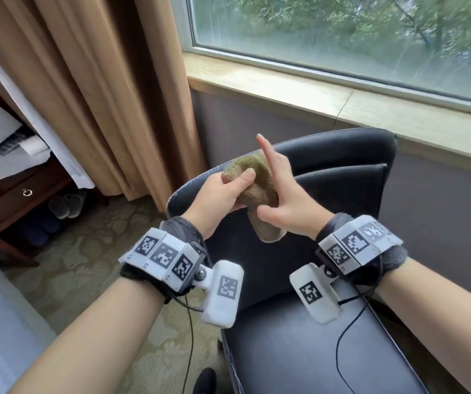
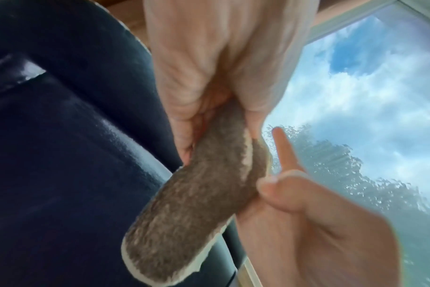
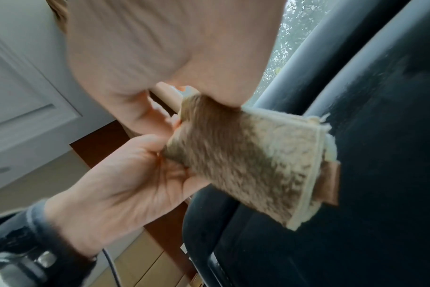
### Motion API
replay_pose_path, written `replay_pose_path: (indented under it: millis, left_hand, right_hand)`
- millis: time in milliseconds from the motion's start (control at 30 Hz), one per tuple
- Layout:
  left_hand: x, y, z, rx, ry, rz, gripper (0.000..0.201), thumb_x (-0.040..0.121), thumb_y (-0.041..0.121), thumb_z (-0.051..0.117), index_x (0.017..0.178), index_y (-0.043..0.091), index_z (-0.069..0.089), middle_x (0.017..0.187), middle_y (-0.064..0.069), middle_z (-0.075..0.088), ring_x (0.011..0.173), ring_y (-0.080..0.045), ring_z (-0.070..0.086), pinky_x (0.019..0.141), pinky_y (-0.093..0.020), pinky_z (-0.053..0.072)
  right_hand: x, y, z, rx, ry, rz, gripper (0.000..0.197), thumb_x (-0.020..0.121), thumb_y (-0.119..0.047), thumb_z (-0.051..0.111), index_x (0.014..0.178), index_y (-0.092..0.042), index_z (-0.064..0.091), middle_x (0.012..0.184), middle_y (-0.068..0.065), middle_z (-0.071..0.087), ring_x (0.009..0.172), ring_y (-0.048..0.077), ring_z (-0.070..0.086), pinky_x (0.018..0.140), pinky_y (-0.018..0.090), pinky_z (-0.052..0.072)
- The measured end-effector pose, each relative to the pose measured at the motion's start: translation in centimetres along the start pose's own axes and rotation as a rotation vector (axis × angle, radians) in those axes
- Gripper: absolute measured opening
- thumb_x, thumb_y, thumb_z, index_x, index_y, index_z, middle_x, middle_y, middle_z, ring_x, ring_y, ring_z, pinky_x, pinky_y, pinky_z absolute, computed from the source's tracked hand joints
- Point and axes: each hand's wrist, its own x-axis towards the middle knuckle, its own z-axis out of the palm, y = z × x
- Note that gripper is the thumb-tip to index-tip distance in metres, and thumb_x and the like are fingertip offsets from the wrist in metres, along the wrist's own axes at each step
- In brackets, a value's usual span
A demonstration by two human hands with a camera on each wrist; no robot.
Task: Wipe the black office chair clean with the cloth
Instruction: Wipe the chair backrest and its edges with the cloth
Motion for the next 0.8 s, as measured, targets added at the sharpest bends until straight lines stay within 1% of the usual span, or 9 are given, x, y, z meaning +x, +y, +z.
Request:
replay_pose_path:
  millis: [67,133,233,300,367,500,633,700,800]
  left_hand:
    - [-0.1,-0.1,-0.3,0.131,0.059,0.036,0.013,0.096,0.014,0.05,0.096,0.013,0.064,0.09,-0.007,0.067,0.085,-0.014,0.063,0.087,-0.037,0.052]
    - [-0.1,0.1,-0.9,0.41,0.074,0.13,0.01,0.094,0.011,0.054,0.092,0.014,0.064,0.079,0.003,0.065,0.07,-0.002,0.06,0.076,-0.023,0.05]
    - [-0.3,0.5,-1.2,0.735,0.06,0.216,0.012,0.092,0.012,0.057,0.101,0.012,0.064,0.078,0.01,0.063,0.068,-0.001,0.057,0.067,-0.015,0.042]
    - [-0.2,0.6,-0.9,0.811,0.064,0.211,0.013,0.093,0.014,0.055,0.103,0.009,0.06,0.085,0.003,0.063,0.079,-0.012,0.058,0.07,-0.02,0.04]
    - [0.0,1.0,-0.5,0.847,0.068,0.207,0.008,0.094,0.016,0.054,0.097,0.008,0.052,0.082,0.002,0.058,0.077,-0.014,0.053,0.066,-0.023,0.034]
    - [1.9,2.8,0.4,0.893,0.119,0.295,0.013,0.091,0.016,0.058,0.093,0.01,0.047,0.091,-0.007,0.055,0.082,-0.018,0.049,0.067,-0.022,0.03]
    - [5.8,5.3,0.9,0.795,0.111,0.244,0.011,0.088,0.016,0.063,0.098,0.012,0.06,0.091,-0.004,0.064,0.088,-0.021,0.061,0.084,-0.032,0.049]
    - [7.8,6.1,1.0,0.773,0.106,0.202,0.01,0.087,0.017,0.065,0.096,0.013,0.063,0.089,-0.003,0.065,0.086,-0.018,0.061,0.085,-0.032,0.05]
    - [10.7,5.6,1.4,0.953,0.159,0.192,0.017,0.086,0.023,0.067,0.101,0.014,0.064,0.098,-0.004,0.066,0.094,-0.02,0.06,0.083,-0.026,0.045]
  right_hand:
    - [-0.4,0.5,-0.4,0.154,-0.04,0.074,0.097,0.062,-0.006,0.05,0.14,-0.04,0.001,0.142,0.006,0.022,0.125,0.016,0.036,0.109,0.027,0.03]
    - [-0.8,1.0,-1.0,0.222,-0.011,0.162,0.095,0.07,-0.008,0.057,0.141,-0.04,0.004,0.136,0.005,0.035,0.099,0.018,0.049,0.096,0.034,0.042]
    - [-1.3,1.3,-1.5,0.07,-0.013,0.246,0.073,0.085,-0.015,0.066,0.143,-0.022,0.022,0.106,-0.008,0.058,0.077,0.003,0.051,0.079,0.015,0.044]
    - [-1.2,1.6,-1.3,0.001,0.008,0.251,0.037,0.085,-0.018,0.065,0.12,-0.014,0.053,0.09,-0.005,0.065,0.074,0.001,0.058,0.077,0.018,0.047]
    - [-1.0,1.8,-1.3,-0.059,0.078,0.255,0.009,0.084,-0.021,0.066,0.088,-0.013,0.064,0.076,-0.005,0.066,0.068,0.004,0.059,0.074,0.028,0.05]
    - [-0.1,1.6,-2.0,-0.005,0.246,0.294,0.02,0.086,-0.02,0.064,0.07,-0.016,0.055,0.049,-0.011,0.055,0.041,0.001,0.048,0.049,0.016,0.042]
    - [1.3,2.5,-3.2,-0.072,0.426,0.258,0.005,0.091,-0.019,0.055,0.093,-0.014,0.057,0.082,-0.002,0.062,0.071,0.011,0.059,0.065,0.023,0.046]
    - [1.4,4.1,-4.4,-0.295,0.504,0.277,0.022,0.092,-0.018,0.052,0.113,-0.012,0.054,0.106,0.003,0.059,0.099,0.017,0.055,0.086,0.029,0.045]
    - [0.9,6.8,-5.2,-0.577,0.473,0.258,0.048,0.092,-0.017,0.05,0.137,-0.008,0.037,0.143,0.009,0.037,0.134,0.021,0.03,0.11,0.032,0.025]
